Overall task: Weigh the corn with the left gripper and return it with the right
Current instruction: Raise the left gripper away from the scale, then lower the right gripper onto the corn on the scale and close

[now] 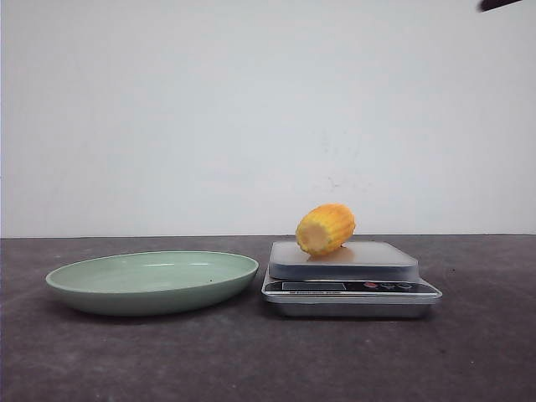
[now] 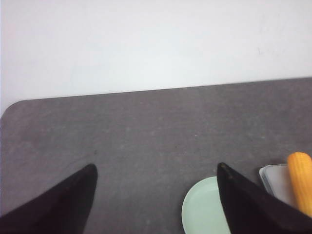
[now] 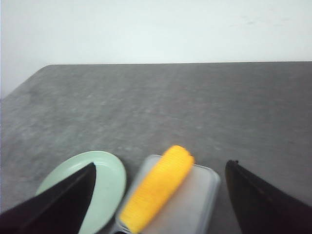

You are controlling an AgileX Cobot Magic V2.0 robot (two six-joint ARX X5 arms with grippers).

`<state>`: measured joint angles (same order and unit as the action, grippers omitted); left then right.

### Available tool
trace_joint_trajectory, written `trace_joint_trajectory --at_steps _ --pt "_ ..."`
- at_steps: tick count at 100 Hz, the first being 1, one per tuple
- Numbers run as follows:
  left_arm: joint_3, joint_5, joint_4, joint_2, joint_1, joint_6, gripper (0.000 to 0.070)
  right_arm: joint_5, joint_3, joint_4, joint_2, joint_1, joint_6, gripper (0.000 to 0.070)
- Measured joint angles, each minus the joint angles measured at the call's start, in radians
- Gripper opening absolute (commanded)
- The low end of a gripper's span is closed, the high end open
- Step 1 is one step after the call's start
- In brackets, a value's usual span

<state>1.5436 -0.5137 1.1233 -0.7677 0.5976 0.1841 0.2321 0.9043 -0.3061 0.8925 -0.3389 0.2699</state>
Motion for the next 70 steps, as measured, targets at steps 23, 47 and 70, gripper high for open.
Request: trace_joint_trajectory --at_steps 23,47,70 --pt "-0.003 -0.094 0.182 0.193 0.0 0.085 0.047 -0.091 0.008 0.118 0.159 -0.144 0.034 0.0531" --pt "-0.095 -0.114 0.236 0.322 0.0 0.147 0.047 -0.226 0.065 0.124 0.38 -0.258 0.042 0.0537" --pt "-0.226 -0.098 0.274 0.391 0.0 0.184 0.047 -0.314 0.104 0.132 0.549 -0.275 0.05 0.054"
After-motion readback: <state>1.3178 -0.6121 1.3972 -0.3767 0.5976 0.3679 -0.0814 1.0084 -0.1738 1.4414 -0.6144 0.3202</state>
